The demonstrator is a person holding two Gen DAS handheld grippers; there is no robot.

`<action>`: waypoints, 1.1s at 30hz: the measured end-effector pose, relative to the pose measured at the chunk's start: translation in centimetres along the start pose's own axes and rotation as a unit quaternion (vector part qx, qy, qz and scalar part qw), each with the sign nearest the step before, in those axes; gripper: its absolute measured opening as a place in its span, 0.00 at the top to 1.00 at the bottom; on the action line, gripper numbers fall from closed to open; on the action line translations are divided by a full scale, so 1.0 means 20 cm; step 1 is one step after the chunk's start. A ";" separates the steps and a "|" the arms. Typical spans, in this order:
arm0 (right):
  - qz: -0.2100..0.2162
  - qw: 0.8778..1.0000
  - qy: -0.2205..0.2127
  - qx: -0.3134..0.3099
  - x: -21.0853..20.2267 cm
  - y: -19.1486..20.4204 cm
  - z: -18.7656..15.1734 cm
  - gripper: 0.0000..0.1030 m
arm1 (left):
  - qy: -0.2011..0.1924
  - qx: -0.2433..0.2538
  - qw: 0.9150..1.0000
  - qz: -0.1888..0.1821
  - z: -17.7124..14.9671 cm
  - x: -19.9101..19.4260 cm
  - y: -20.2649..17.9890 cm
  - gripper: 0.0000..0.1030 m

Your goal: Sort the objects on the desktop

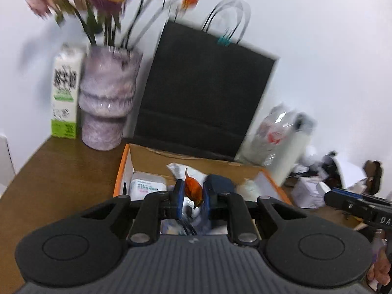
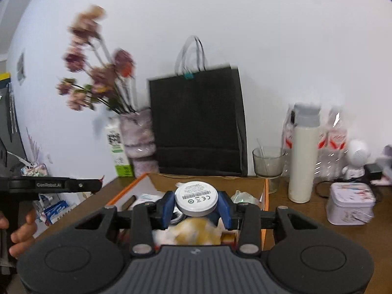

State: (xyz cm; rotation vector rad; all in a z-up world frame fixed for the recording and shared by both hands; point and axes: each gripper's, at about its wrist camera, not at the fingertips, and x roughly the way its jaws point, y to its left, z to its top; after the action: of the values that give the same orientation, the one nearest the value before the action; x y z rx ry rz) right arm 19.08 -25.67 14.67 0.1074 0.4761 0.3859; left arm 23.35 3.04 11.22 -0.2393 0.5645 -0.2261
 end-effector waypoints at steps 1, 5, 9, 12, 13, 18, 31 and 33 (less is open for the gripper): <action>0.000 1.000 0.014 0.011 0.09 -0.04 0.03 0.63 | 0.010 0.005 1.000 0.007 0.03 0.09 0.00 0.84; -0.006 0.996 0.069 0.055 0.47 -0.20 0.12 0.63 | 0.051 0.006 0.998 0.038 0.11 0.42 0.03 0.84; -0.007 0.990 0.122 0.072 0.79 -0.24 0.12 0.63 | 0.091 -0.004 0.995 0.042 0.15 0.68 0.07 0.81; -0.042 0.987 0.138 0.066 0.97 -0.24 0.12 0.63 | 0.090 -0.006 0.995 0.052 0.16 0.74 0.06 0.58; -0.058 0.986 0.141 0.061 1.00 -0.24 0.11 0.63 | 0.078 0.005 0.995 0.058 0.17 0.72 0.05 0.58; -0.061 0.990 0.107 0.073 0.84 -0.22 0.07 0.62 | 0.049 0.058 0.995 0.063 0.13 0.49 0.01 0.56; -0.040 0.998 0.042 0.007 -0.11 0.11 -0.35 0.27 | 0.032 0.072 0.996 0.040 -0.25 -0.29 -0.16 0.17; -0.050 0.997 0.060 0.004 -0.21 0.16 -0.46 0.23 | 0.029 0.076 0.996 0.037 -0.38 -0.39 -0.18 0.14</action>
State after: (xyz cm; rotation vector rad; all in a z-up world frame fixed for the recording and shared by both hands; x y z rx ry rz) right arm 10.27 -24.31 8.82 0.0685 0.5984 0.2921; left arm 12.34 0.53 9.94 -0.0645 0.6088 -0.2031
